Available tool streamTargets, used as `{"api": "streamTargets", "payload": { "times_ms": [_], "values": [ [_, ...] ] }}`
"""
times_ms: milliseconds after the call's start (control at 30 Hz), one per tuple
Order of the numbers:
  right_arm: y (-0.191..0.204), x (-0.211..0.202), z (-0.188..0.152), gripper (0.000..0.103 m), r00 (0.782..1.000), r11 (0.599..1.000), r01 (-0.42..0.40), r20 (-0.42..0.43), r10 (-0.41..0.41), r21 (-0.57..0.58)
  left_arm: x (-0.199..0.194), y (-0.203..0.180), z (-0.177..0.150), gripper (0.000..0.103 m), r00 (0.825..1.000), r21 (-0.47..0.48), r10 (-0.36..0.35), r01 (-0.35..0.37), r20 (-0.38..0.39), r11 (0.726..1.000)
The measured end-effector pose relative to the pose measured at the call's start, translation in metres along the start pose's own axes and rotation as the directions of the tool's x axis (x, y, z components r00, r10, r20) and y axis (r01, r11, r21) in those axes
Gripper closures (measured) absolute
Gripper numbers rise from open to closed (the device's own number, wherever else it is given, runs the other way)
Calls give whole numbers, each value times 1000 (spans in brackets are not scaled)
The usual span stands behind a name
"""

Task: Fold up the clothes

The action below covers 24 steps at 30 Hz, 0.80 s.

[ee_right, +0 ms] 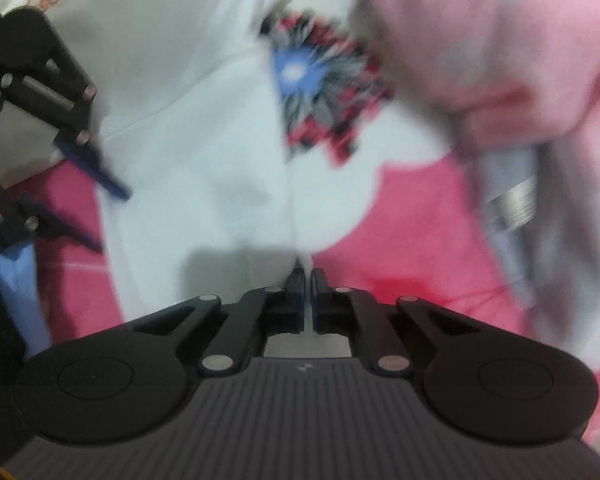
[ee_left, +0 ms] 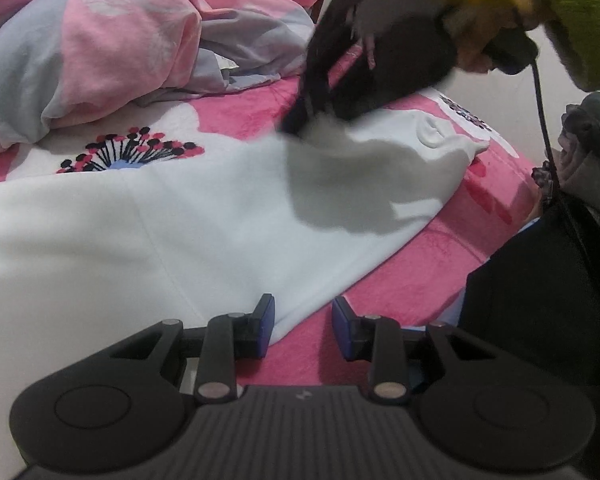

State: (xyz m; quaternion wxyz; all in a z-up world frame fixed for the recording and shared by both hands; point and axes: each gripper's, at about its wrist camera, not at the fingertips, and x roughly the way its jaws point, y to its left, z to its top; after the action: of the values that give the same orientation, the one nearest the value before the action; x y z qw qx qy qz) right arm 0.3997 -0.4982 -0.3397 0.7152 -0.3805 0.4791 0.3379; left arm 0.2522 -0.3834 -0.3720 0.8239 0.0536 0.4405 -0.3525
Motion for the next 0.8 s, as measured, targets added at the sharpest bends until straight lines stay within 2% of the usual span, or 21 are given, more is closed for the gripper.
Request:
{"api": "streamTargets", "payload": {
  "times_ms": [100, 200, 367, 400, 433, 533, 600, 633, 700, 800],
  "values": [
    [-15, -19, -7, 102, 984, 981, 152, 72, -161, 122, 0, 0, -1, 70, 1000, 11, 2, -2, 2, 1000],
    [-13, -9, -13, 103, 963, 958, 250, 64, -261, 143, -3, 0, 1, 70, 1000, 14, 3, -3, 12, 1000],
    [-32, 15, -27, 103, 949, 915, 300, 12, -314, 269, -11, 2, 3, 70, 999, 11, 5, -6, 36, 1000],
    [-38, 15, -31, 103, 950, 906, 295, 5, -311, 305, -13, 3, 3, 70, 999, 10, 6, -6, 41, 1000],
    [-43, 12, -32, 102, 959, 900, 257, 26, -284, 352, -14, 3, 4, 70, 999, 10, 6, -6, 46, 1000],
    [-54, -5, -29, 101, 975, 893, 85, 147, -166, 442, -19, 4, 5, 70, 998, 8, 7, -8, 61, 1000],
    [-49, -10, -21, 94, 977, 908, 5, 193, -95, 420, -22, 5, 6, 71, 997, 6, 8, -8, 70, 1000],
    [-44, -10, -14, 87, 976, 919, -17, 205, -69, 394, -24, 6, 6, 71, 997, 5, 8, -9, 75, 1000],
    [-37, -9, 1, 80, 974, 945, -48, 224, -28, 324, -27, 7, 7, 71, 996, 4, 9, -10, 85, 1000],
    [-33, -7, 19, 80, 967, 958, -93, 252, 22, 271, -41, 16, 15, 71, 990, -24, 25, -22, 139, 999]
  ]
}}
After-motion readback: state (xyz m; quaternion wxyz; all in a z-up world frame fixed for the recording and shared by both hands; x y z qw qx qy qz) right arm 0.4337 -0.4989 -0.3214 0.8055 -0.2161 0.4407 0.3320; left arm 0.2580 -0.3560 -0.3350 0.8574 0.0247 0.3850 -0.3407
